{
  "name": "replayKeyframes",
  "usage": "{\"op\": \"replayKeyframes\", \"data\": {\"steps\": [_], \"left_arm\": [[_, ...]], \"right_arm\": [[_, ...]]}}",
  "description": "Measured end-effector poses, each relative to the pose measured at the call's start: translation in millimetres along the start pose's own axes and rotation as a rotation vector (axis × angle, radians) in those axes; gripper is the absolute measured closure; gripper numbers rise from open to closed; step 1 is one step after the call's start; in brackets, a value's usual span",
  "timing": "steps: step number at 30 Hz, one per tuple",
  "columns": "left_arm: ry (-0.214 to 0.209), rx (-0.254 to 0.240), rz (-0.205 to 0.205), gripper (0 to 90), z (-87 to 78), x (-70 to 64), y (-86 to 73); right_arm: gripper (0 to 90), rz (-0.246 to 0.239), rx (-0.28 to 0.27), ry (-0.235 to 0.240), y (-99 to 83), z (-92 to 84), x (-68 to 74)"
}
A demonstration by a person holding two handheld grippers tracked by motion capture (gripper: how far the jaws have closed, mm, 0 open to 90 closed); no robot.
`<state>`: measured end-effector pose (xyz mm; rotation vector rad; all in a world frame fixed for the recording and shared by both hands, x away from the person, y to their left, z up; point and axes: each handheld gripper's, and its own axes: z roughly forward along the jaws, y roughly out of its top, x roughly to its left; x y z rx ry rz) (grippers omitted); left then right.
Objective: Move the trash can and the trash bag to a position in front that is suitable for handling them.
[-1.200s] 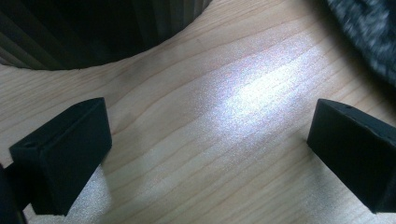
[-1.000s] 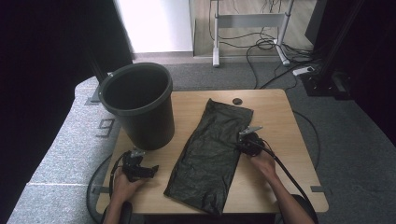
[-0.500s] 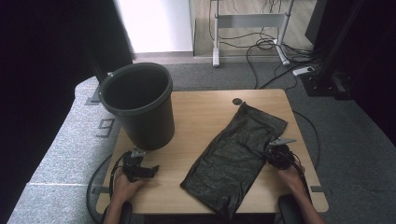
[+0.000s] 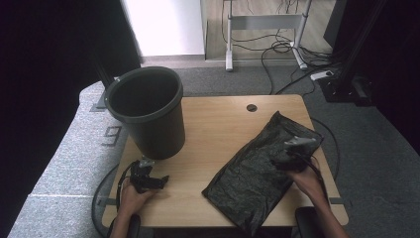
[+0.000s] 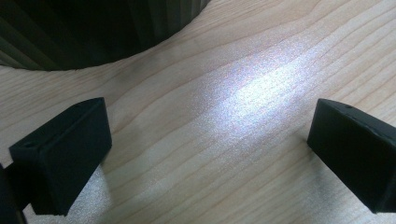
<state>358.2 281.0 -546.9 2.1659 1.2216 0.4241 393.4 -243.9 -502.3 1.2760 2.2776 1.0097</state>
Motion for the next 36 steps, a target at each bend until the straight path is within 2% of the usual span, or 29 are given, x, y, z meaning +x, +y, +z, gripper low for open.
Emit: {"op": "replayKeyframes", "data": {"steps": [2,5,7,11,14,16,20,30,33,36], "left_arm": [[-0.001,-0.001,0.001,0.0,0.0,-0.1,-0.1],[-0.002,0.000,0.002,0.0,-0.1,-0.2,-0.2],[-0.003,0.000,0.003,0.0,-0.1,-0.2,-0.2],[-0.004,0.000,0.005,0.0,-0.1,-0.3,-0.2],[-0.004,-0.002,0.006,0.0,0.0,-0.4,-0.3],[-0.004,-0.002,0.006,0.0,0.0,-0.4,-0.3],[-0.004,-0.002,0.006,0.0,0.0,-0.4,-0.3],[-0.003,0.000,0.005,0.0,-0.1,-0.6,-0.2],[-0.003,0.000,0.005,0.0,0.0,-0.6,-0.1],[-0.009,0.002,0.012,0.0,-0.4,0.2,-0.2]], "right_arm": [[16.8,-0.056,-0.020,0.065,18.4,22.5,16.3],[15.7,-0.119,0.003,0.097,40.1,55.1,35.8],[15.3,-0.134,0.004,0.118,49.6,73.6,44.9],[14.9,-0.161,0.019,0.140,57.8,103.1,57.3],[13.7,-0.194,0.080,0.144,52.3,118.2,61.5],[14.5,-0.194,0.071,0.138,47.3,117.6,60.2],[15.3,-0.222,0.104,0.149,39.5,105.2,52.5],[14.8,-0.203,0.093,0.136,4.2,68.4,22.9],[14.7,-0.203,0.089,0.134,-0.5,63.9,20.5],[14.5,-0.209,0.107,0.131,-0.2,61.7,21.5]]}}
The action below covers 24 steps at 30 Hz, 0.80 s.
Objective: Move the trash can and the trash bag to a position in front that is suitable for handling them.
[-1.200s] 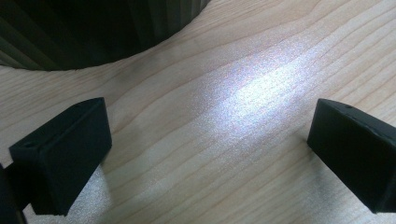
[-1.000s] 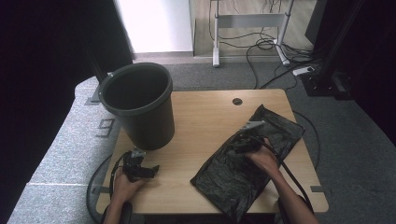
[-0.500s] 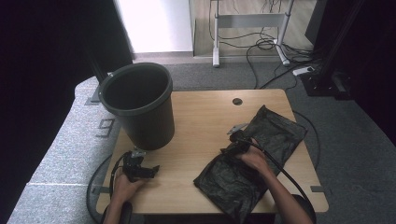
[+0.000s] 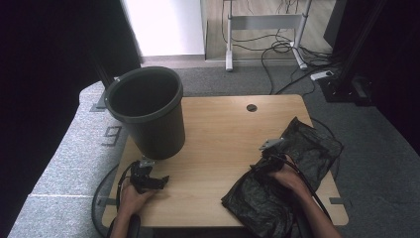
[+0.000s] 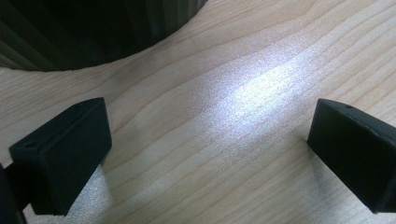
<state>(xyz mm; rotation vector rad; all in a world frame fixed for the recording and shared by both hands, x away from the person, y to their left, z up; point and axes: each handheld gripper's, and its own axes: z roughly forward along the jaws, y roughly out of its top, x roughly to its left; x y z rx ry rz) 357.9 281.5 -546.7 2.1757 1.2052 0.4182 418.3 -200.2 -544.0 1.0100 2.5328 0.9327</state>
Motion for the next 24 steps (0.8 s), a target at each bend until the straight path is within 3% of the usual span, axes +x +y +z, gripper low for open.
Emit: {"op": "replayKeyframes", "data": {"steps": [4,7,13,16,24], "left_arm": [[-0.007,0.026,0.008,0.0,-2.1,3.2,1.5],[0.001,0.020,-0.012,0.0,-6.6,11.0,0.8],[0.072,0.004,-0.065,0.0,-15.9,38.6,3.9],[0.117,0.007,-0.068,0.0,-18.3,52.2,8.9],[0.175,0.008,-0.076,0.0,-20.7,77.1,30.5]], "right_arm": [[12.0,0.013,0.000,-0.009,1.7,-6.9,-2.9],[0.0,0.016,-0.003,-0.026,2.9,-11.6,-4.9],[0.0,0.018,-0.021,-0.029,3.7,-12.8,-6.2],[0.0,0.016,-0.023,-0.028,4.6,-11.6,-4.8],[0.0,0.017,-0.026,-0.022,7.2,-10.3,-4.2]]}}
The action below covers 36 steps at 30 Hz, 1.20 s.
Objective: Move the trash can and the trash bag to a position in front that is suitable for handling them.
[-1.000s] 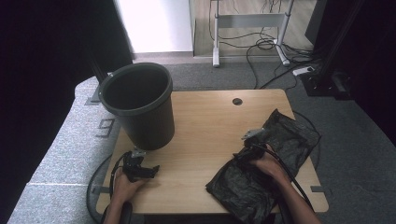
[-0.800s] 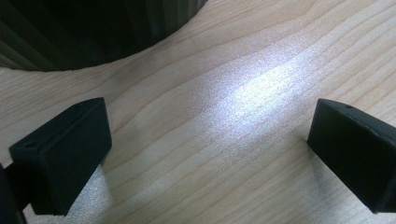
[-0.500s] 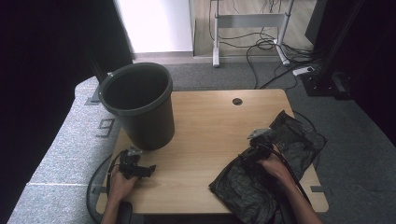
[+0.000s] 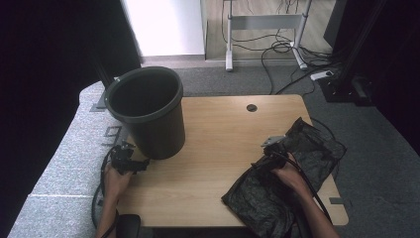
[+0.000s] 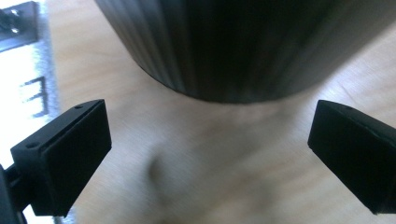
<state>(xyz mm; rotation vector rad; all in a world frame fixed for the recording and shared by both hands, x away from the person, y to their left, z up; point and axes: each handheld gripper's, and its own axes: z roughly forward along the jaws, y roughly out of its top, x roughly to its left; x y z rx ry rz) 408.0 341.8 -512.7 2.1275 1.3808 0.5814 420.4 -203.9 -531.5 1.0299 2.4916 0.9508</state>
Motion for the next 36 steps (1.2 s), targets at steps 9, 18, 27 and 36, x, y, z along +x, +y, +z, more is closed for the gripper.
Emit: {"op": "replayKeyframes", "data": {"steps": [9,18,27,36], "left_arm": [[0.047,0.066,0.088,0.0,0.9,14.2,23.1],[0.110,0.084,0.075,0.0,1.0,41.1,37.2],[0.171,0.041,0.023,0.0,1.2,70.7,51.2],[0.141,-0.027,0.077,0.0,13.2,53.7,62.2]], "right_arm": [[0.0,0.000,0.002,0.006,1.4,0.5,0.1],[0.0,0.008,0.011,0.007,1.0,1.0,-1.1],[0.0,0.006,0.016,0.014,1.1,3.3,-1.3],[0.0,0.016,0.005,0.024,2.3,5.0,-2.4]]}}
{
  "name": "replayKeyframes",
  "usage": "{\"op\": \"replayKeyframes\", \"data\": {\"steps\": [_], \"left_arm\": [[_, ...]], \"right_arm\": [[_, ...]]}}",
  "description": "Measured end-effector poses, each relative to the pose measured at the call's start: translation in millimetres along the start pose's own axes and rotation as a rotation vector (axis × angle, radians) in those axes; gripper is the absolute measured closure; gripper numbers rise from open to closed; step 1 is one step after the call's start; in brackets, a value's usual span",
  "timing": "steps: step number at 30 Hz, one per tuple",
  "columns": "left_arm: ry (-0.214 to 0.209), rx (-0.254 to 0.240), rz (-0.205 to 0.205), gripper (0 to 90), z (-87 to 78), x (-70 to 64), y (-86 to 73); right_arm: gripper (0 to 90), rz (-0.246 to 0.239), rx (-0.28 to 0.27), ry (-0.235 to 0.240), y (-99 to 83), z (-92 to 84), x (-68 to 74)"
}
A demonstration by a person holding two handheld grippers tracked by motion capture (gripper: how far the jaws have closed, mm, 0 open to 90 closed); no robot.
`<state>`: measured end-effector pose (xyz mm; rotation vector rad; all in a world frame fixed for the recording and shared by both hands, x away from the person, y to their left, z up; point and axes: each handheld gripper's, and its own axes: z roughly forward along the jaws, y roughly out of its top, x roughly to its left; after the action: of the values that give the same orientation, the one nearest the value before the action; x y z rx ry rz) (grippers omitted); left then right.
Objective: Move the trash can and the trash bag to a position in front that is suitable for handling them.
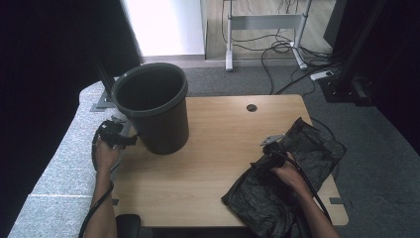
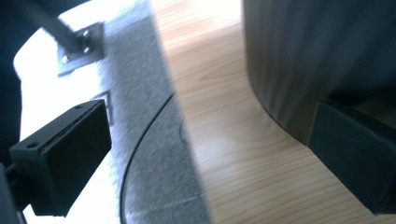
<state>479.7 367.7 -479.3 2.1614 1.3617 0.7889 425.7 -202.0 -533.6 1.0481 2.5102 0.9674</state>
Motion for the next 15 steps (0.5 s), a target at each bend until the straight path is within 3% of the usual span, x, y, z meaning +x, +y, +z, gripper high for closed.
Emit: {"op": "replayKeyframes", "data": {"steps": [3,7,9,15], "left_arm": [[0.024,-0.008,-0.012,0.0,4.4,0.8,8.9],[0.043,-0.028,-0.082,0.0,10.2,16.2,20.2],[0.043,-0.051,-0.096,0.0,14.0,22.4,26.1],[0.018,-0.082,-0.092,0.0,19.9,27.7,34.4]], "right_arm": [[0.0,-0.001,0.006,0.004,0.3,0.8,0.7],[0.0,0.000,0.007,0.007,0.1,0.3,0.9],[0.0,0.007,0.007,0.008,-0.2,0.6,0.3],[0.0,0.013,-0.005,0.002,0.1,2.2,-3.2]]}}
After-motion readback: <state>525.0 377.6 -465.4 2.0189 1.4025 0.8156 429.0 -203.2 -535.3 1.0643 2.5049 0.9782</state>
